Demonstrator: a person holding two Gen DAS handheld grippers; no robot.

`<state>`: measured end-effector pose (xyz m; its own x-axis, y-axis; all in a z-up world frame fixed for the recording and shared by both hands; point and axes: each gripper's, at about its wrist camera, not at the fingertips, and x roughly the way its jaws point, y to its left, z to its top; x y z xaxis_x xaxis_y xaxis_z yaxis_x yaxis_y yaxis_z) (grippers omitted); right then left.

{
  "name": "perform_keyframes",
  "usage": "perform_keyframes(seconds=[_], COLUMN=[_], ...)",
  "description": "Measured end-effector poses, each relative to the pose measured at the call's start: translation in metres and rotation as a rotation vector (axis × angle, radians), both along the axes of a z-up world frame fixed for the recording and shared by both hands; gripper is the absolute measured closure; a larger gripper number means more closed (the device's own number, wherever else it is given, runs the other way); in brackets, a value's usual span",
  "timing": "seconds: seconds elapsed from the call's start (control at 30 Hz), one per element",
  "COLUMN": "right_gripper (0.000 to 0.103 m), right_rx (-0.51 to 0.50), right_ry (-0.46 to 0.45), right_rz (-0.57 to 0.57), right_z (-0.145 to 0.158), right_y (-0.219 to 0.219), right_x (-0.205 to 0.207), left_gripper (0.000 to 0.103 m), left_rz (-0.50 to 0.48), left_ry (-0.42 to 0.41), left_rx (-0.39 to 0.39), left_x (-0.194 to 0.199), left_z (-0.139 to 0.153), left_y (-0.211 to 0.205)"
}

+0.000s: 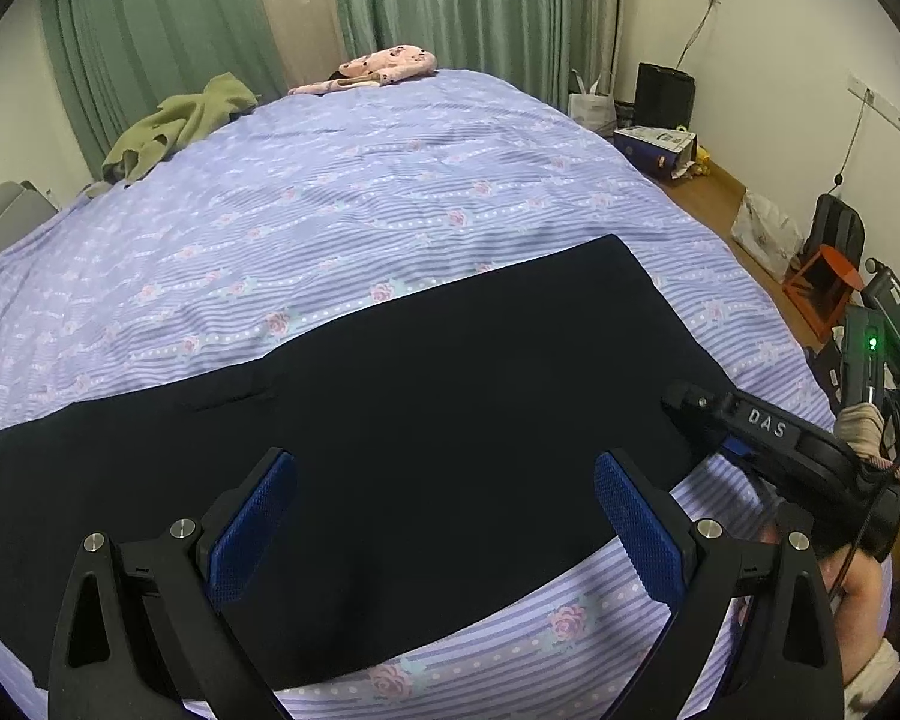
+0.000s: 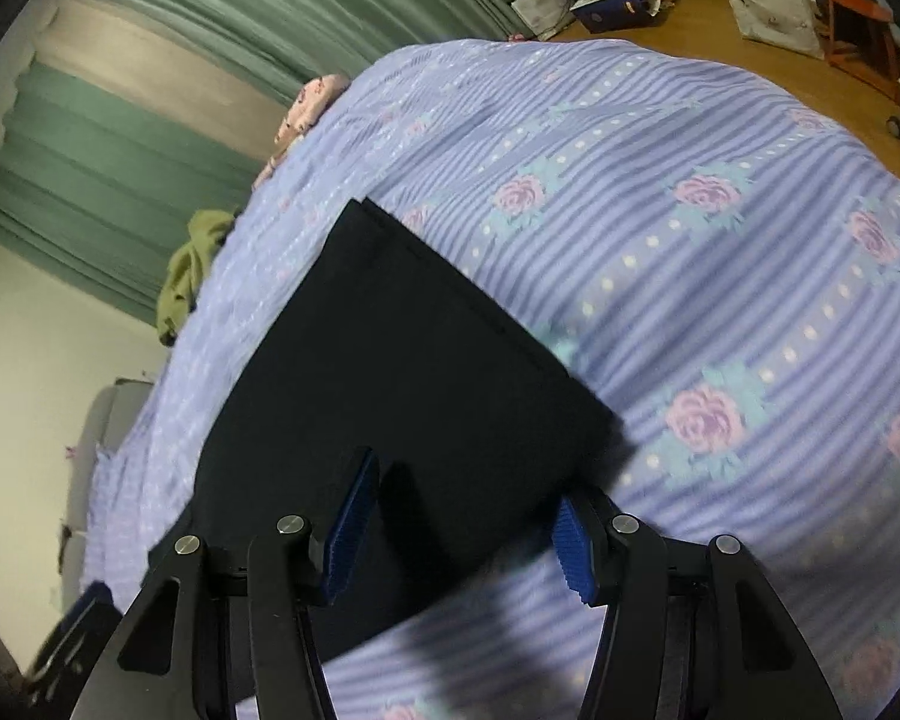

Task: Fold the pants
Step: 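Grasp the trouser leg ends with the right gripper and lift them, then fold the leg ends with the right gripper over onto the waistband half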

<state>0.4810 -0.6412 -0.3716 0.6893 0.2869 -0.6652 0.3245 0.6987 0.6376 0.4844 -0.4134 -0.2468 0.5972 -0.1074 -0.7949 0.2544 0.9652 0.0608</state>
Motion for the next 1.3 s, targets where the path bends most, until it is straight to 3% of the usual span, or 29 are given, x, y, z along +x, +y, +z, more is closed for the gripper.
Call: perform_keyframes(seconds=[0.1,0.17,0.23,0.33,0.43,0.53,0.6,0.7,0.83,0.9,1.13,1.3], right_gripper=[0.051,0.061,0.062,0.062,0.075,0.091,0.093,0.094,0.093,0.093,0.093,0.093], right_rx=[0.052,0.102,0.084,0.046,0.014,0.043,-0.028,-0.227,-0.311,-0.334,-0.613,-0.782], right_ry=[0.003,-0.050,-0.109,-0.026,0.025,0.054,0.070,-0.006,0.115,0.097,-0.112,-0.212], right_rz=[-0.029,-0.054,-0.083,-0.042,-0.030,-0.079,-0.089,-0.104,-0.069,-0.062,0.079,0.203], right_z=[0.004,0.015,0.028,0.015,0.001,0.004,0.021,0.070,0.054,0.064,0.179,0.235], right_y=[-0.007,-0.014,-0.016,-0.012,-0.010,-0.015,-0.011,0.005,0.011,0.013,0.078,0.151], right_x=[0.001,-0.008,-0.016,0.003,0.019,0.025,0.023,0.008,0.017,0.014,0.016,0.022], left_gripper=[0.002,0.002,0.002,0.002,0.002,0.002,0.002,0.002,0.002,0.002,0.002,0.002], left_rz=[-0.002,-0.001,0.004,0.021,0.030,0.051,0.071,0.098,0.093,0.097,0.195,0.290], left_ry=[-0.002,-0.007,-0.011,0.002,-0.002,0.005,0.021,0.024,0.048,0.027,-0.002,-0.023], left_rx=[-0.001,-0.004,-0.013,-0.010,0.005,0.015,-0.007,-0.055,-0.031,-0.010,0.011,-0.022], left_x=[-0.003,-0.004,-0.005,-0.003,-0.004,-0.004,-0.004,-0.006,-0.009,-0.013,-0.020,-0.023], left_z=[0.001,0.002,0.003,0.002,0.001,-0.001,0.000,0.004,0.005,0.009,0.044,0.072], left_y=[0.001,0.002,0.004,0.006,0.009,0.015,0.022,0.032,0.040,0.050,0.122,0.197])
